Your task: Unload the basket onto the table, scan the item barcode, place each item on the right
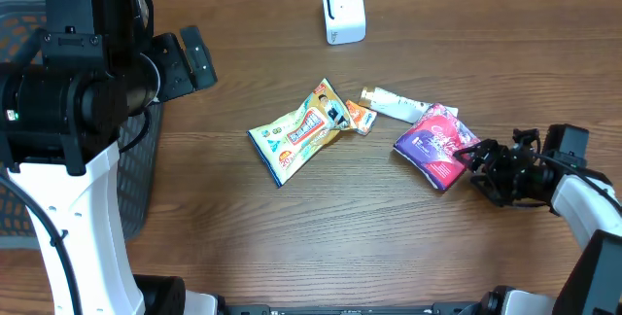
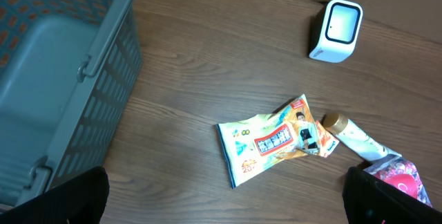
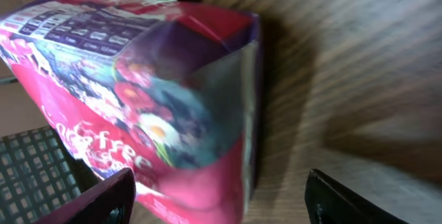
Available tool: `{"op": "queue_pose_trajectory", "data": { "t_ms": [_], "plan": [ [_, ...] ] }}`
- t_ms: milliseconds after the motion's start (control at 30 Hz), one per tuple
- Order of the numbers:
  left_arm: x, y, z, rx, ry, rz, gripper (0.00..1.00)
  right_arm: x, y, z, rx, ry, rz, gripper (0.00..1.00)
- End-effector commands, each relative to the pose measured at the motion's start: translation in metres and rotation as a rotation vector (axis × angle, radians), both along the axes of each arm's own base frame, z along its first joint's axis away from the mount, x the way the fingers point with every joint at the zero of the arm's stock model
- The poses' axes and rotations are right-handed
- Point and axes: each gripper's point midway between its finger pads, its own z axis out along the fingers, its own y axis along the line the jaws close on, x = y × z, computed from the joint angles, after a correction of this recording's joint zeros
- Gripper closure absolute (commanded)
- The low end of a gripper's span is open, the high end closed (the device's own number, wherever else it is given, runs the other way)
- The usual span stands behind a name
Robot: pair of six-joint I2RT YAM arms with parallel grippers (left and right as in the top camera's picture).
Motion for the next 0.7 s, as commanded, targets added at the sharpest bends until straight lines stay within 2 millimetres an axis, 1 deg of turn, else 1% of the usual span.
{"op": "queue_pose_trajectory", "data": {
  "t_ms": [0,100,167,267,367,400,467,500,533,567,633,667],
  "plan": [
    [0.001,0.002,0.000,0.015,-0.002,0.002,0.00,0.003,0.013,0.001,0.023,-0.011,0.029,0.21],
    [0.001,0.002,0.000,0.015,-0.002,0.002,0.00,0.008,0.021,0.000,0.006,-0.036,0.065,0.22],
    [0.001,0.002,0.000,0.015,-0.002,0.002,0.00,0.008,0.022,-0.006,-0.041,-0.026,0.073,0.29],
    [0.001,0.002,0.000,0.015,-0.003,0.002,0.00,0.006,0.009,-0.020,-0.152,0.041,0.017,0.36],
    [0.001,0.002,0.000,0.015,-0.002,0.002,0.00,0.006,-0.002,-0.025,-0.219,0.053,-0.006,0.39],
    [0.001,0.002,0.000,0.015,-0.002,0.002,0.00,0.005,-0.006,-0.027,-0.239,0.060,-0.014,0.44],
    [0.001,0.002,0.000,0.015,-0.002,0.002,0.00,0.005,-0.006,-0.027,-0.242,0.063,-0.015,0.51],
    [0.001,0.002,0.000,0.015,-0.002,0.002,0.00,0.005,-0.005,-0.027,-0.238,0.061,-0.013,0.62],
    [0.001,0.002,0.000,0.015,-0.002,0.002,0.00,0.005,-0.005,-0.026,-0.234,0.060,-0.011,0.68],
    [0.001,0.002,0.000,0.015,-0.002,0.002,0.00,0.006,-0.003,-0.025,-0.227,0.058,-0.009,0.77],
    [0.001,0.002,0.000,0.015,-0.002,0.002,0.00,0.007,-0.003,-0.023,-0.222,0.056,-0.007,0.85],
    [0.001,0.002,0.000,0.015,-0.002,0.002,0.00,0.008,-0.003,-0.021,-0.221,0.058,-0.006,0.87]
  ]
}}
